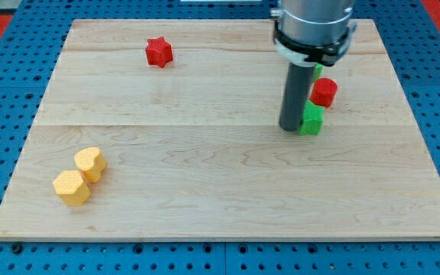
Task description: Move the red star to the center of the board
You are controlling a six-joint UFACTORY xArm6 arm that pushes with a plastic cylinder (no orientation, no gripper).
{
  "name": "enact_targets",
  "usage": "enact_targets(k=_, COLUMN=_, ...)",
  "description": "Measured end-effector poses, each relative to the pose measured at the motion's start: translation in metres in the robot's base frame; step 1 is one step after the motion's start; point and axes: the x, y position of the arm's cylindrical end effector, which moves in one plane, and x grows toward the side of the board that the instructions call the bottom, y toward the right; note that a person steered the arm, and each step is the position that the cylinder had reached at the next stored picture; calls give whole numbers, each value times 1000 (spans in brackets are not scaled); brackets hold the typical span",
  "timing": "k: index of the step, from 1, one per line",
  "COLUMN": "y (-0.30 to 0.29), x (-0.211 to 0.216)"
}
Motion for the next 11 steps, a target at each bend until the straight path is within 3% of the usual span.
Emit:
enact_targets(k=2, y=-17, x=17)
enact_targets(k=3, y=-86, x=17)
enact_targets(k=6, y=-329, x=-80)
enact_targets(k=7, y=-360, x=-122)
enact_targets(k=8, y=-285, x=-152)
enact_targets(k=10, y=-254, x=-203)
enact_targets(k=11, y=-205, x=-167)
